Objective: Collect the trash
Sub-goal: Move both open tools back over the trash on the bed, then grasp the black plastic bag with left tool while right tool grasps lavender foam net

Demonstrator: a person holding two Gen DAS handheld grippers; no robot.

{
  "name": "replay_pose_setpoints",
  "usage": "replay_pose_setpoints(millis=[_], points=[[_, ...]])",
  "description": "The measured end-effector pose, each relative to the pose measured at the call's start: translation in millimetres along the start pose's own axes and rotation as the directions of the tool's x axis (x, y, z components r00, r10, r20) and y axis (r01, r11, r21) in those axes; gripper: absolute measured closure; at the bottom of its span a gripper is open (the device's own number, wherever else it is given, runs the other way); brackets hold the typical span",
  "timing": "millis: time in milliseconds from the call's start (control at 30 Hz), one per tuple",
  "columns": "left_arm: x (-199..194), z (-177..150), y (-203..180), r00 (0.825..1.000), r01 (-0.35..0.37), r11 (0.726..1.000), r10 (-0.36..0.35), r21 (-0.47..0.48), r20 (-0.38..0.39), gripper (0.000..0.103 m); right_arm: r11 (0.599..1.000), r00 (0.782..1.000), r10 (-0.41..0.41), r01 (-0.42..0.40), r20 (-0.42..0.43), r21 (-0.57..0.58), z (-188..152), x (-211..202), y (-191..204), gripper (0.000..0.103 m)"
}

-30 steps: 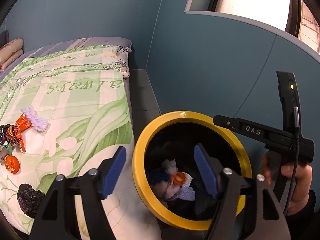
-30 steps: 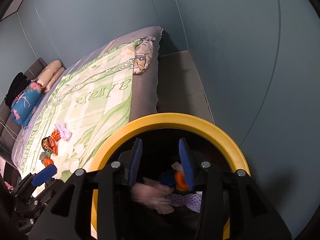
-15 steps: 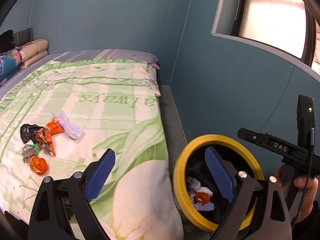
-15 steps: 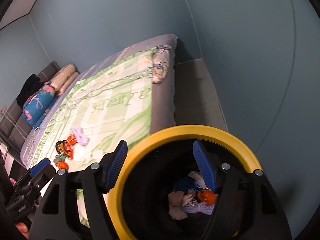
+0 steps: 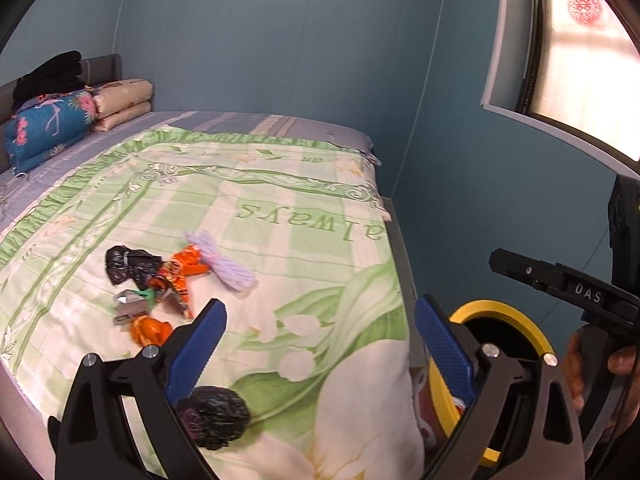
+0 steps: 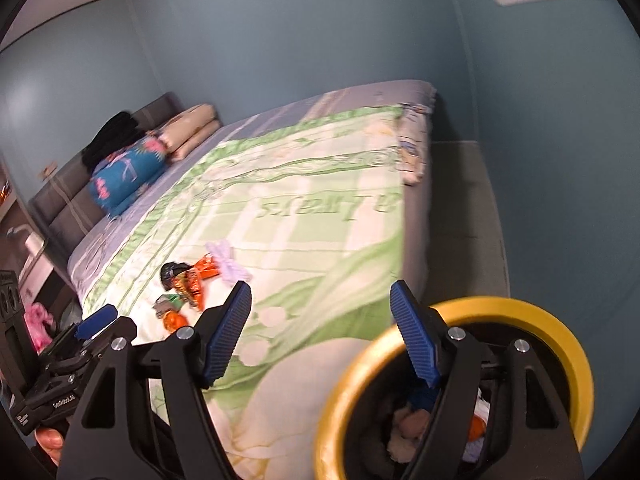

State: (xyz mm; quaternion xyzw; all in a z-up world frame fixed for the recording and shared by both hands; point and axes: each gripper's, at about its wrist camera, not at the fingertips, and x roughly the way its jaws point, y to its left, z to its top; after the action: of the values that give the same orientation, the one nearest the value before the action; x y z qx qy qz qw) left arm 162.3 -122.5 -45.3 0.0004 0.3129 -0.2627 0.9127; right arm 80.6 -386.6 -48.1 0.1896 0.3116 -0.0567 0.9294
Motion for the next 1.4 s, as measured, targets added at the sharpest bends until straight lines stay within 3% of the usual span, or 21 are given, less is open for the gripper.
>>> replay_pose_setpoints(millis=[367,700,1167,1400], points=[[0.8,-15.9,58.6,0.996,-0.084,0.993,0.081,-0.082,-0.038,0.011,0.988,0.989,0.104,-0.115,-0.107,-0.100,19.9,64.8,77.0,0.031],[22.7,-49.1,96.7,0.986,-0.122,0.984,0.105,-0.132,-0.128,0.011,0.978,0.971,0.100,-0.136,-0.216,-0.160,14.8,137.9,123.5,0.031],[67.5,-86.3,123.9,0.964,-0.125,0.975,0.075,-0.186,-0.257,0.011,0.957,0.921,0.005,-0.118,-0.390,-0.265,-10.7,265.6,168.3,0.031],[87.6,-94.3,136.0,0.952,-0.126,0.964,0.051,-0.234,-0.302,0.013,0.915,0.927,-0.084,-0.073,-0.364,-0.398,-15.2,310.3,189.4,0.031]])
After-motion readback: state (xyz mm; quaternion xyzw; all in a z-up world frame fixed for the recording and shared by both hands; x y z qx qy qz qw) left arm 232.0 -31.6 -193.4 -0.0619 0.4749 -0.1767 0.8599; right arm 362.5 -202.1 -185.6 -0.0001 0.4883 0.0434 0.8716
